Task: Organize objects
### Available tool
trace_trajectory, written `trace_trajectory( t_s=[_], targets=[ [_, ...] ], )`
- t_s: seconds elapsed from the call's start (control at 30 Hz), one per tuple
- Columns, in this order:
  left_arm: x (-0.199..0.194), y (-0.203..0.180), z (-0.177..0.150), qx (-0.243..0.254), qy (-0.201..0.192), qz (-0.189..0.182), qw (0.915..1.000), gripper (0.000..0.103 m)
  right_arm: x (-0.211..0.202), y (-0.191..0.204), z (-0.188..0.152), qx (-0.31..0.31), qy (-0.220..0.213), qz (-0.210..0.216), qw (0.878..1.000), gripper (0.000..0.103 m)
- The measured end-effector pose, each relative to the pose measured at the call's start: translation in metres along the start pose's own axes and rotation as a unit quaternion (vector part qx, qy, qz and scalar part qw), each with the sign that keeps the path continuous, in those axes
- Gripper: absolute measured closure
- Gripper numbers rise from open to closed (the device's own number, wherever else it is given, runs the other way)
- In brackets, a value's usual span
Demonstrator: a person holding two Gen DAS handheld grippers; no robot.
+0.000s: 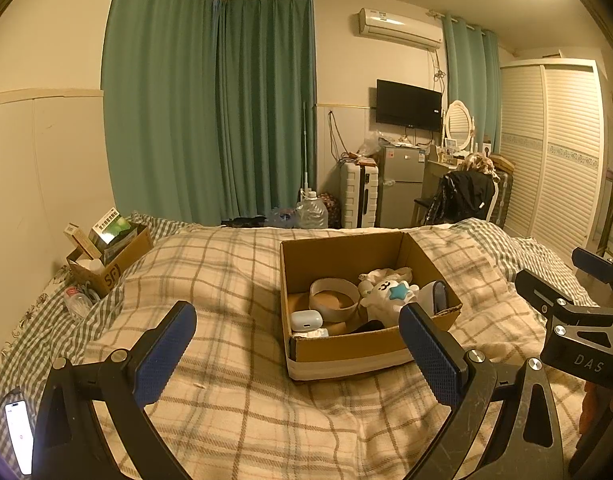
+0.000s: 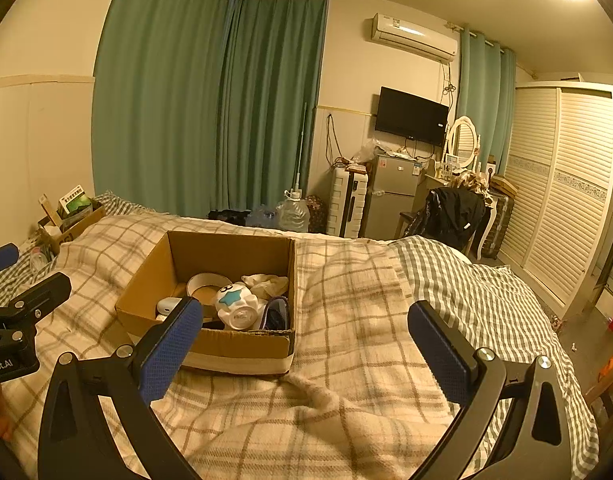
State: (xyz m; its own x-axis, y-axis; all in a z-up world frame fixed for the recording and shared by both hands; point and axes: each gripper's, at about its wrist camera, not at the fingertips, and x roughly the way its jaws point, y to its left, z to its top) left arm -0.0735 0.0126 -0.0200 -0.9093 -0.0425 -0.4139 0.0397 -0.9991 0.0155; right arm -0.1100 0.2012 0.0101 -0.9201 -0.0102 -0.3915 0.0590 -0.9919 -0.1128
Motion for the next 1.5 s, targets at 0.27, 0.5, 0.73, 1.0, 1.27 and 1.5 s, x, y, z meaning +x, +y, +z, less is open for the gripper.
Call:
trace_trajectory(
  t_s=[0.27,0.5,0.73,1.0,1.27,1.5],
  targets=[
    [-0.0009,-0.0003,0.0005,0.004,-0.003,0.004,1.0000,0.000,0.0005,-0.0002,-0.0005,0.000,0.000,0.000,1.000,0.000],
    [-0.0003,-0.0034,-0.0006,0.012,0.000,0.006,0.9999,0.000,0.0010,-0.0003,-0.0010,0.000,0.001,0.000,1.000,0.000],
    [0.0011,0.0007,-0.0005,-0.002,0.004,0.005,1.0000,0.000,0.0012,-0.0004,-0.0011,0.000,0.002,0.001,1.000,0.000],
    [0.0010,-0.0003,-0.0007,0.003,0.003,0.004,1.0000,0.000,0.0011,-0.0004,-0.0009,0.000,0.002,0.000,1.000,0.000],
    [0.0011,-0.0028,-0.0010,0.003,0.005,0.004,1.0000,0.000,0.0012,-0.0005,-0.0010,0.000,0.002,0.000,1.000,0.000],
    [0.0010,-0.0028,-0.0010,0.003,0.005,0.004,1.0000,0.000,0.0011,-0.0006,-0.0009,0.000,0.002,0.001,1.000,0.000]
  ],
)
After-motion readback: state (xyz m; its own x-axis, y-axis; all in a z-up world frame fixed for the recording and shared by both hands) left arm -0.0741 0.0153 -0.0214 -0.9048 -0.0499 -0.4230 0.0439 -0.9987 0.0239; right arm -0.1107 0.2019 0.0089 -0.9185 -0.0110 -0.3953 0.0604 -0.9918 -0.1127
